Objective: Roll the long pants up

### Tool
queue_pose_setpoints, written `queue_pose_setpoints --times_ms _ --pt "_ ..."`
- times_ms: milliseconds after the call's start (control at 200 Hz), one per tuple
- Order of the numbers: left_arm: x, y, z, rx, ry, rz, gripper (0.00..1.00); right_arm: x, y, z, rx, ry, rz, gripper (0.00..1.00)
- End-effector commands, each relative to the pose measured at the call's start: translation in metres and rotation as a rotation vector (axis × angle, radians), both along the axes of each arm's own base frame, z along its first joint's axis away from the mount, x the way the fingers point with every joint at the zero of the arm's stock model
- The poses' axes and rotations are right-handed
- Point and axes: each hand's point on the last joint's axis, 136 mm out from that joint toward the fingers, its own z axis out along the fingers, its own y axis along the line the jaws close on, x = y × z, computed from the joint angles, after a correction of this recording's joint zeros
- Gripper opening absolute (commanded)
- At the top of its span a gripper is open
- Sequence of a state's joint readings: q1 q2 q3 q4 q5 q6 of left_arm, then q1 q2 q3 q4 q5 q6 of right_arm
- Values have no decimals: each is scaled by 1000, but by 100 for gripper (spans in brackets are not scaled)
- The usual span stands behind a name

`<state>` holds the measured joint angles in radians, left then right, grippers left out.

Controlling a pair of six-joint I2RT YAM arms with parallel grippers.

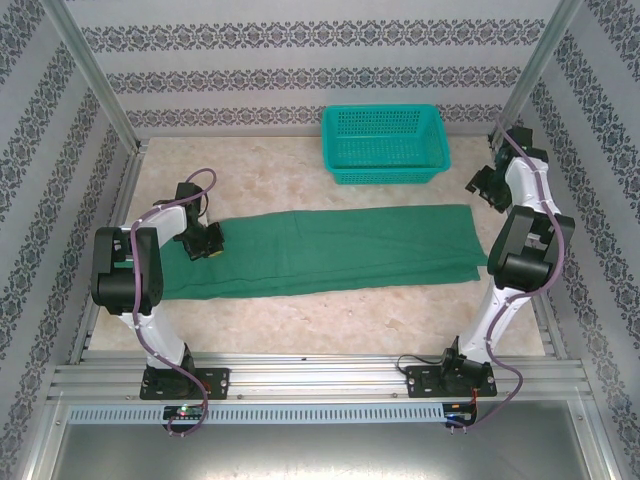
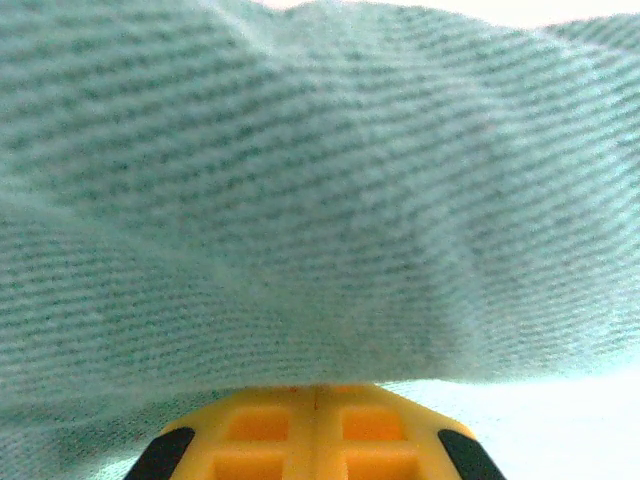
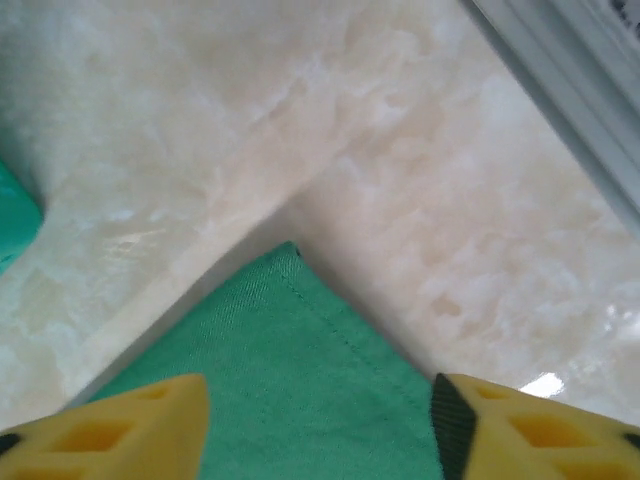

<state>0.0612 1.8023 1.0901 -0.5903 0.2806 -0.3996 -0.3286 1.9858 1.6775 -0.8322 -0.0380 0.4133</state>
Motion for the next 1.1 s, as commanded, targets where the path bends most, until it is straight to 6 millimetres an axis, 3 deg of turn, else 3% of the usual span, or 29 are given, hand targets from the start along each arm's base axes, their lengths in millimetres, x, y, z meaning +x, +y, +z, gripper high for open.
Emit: queue_pose_setpoints --times_ms 0,205,335,510,784,909,954,1009,1094 --pt "-13 1 -12 2 45 -2 0 -46 11 -16 -32 103 -3 65" --pt "-9 -2 -11 -15 35 -9 0 -113 48 -35 60 188 26 63" --pt "-4 -7 -17 -45 31 -11 0 -139 50 -35 41 204 16 62" --pt "0 -13 -29 -77 39 -10 0 -146 50 -50 67 256 2 61" --pt "0 -13 -27 -73 34 -19 0 -134 46 -71 91 288 -31 59" --pt "-2 -11 -28 -62 38 -18 0 -138 45 -78 87 302 -31 41" --pt "-3 -11 -29 -62 38 -19 0 -142 44 -81 93 316 -33 19" --pt "-2 -11 -29 -63 38 -19 0 -147 43 -82 93 327 -35 0" --pt "-2 -11 -28 -65 37 -18 0 -156 41 -77 68 334 -41 0"
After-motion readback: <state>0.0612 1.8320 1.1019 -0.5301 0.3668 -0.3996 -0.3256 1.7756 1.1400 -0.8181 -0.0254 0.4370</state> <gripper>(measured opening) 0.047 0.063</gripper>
